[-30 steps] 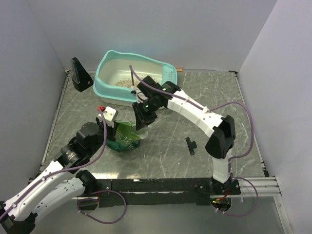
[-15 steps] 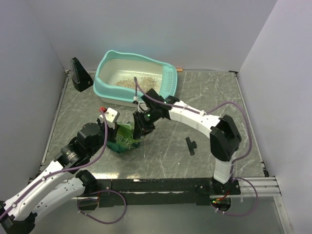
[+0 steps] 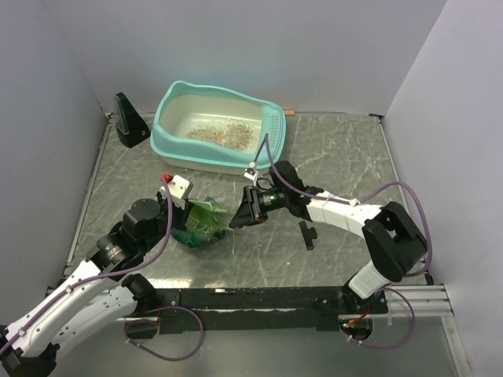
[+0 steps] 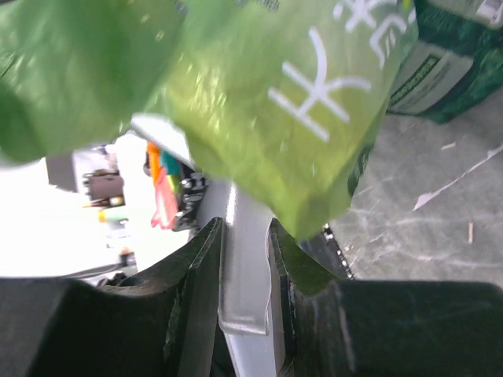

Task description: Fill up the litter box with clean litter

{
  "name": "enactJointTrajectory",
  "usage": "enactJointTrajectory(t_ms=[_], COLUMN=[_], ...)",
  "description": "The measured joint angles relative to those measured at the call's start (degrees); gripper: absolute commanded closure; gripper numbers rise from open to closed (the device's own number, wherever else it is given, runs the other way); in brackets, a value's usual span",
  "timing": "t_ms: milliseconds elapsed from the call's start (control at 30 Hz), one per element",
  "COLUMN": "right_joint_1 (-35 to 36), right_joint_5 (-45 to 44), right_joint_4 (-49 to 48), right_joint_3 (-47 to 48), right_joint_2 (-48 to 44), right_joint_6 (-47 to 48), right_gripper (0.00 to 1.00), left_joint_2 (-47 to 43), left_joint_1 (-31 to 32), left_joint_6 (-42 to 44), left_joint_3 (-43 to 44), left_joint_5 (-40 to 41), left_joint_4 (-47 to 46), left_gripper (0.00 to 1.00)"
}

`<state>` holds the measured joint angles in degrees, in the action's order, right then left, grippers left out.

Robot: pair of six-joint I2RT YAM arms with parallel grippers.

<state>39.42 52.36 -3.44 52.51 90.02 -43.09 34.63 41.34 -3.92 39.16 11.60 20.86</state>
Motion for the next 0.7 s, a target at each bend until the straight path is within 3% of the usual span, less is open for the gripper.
enactJointTrajectory(t_ms=[300, 533, 700], right_joint_1=[-3.37, -5.25, -6.27], right_joint_5=[5.7, 8.76, 9.35], right_joint_4=[-27.74, -57.53, -65.9], right_joint_3=[-15.43, -23.28, -25.33], right_joint_2=[-2.6, 4.61, 7.87], right_joint_6=[-15.91, -34.36, -41.42], right_gripper=[1.0, 1.0, 1.0], left_joint_2=[-0.02, -0.04, -0.02], left_joint_1=[0.0, -0.02, 0.0], left_joint_6=[0.2, 0.31, 0.31], left_joint_3=[-0.17, -0.52, -0.72], left_joint_5=[0.02, 0.07, 0.04], left_joint_4=[-0.22, -1.11, -1.25], left_gripper=[0.99, 0.99, 0.99])
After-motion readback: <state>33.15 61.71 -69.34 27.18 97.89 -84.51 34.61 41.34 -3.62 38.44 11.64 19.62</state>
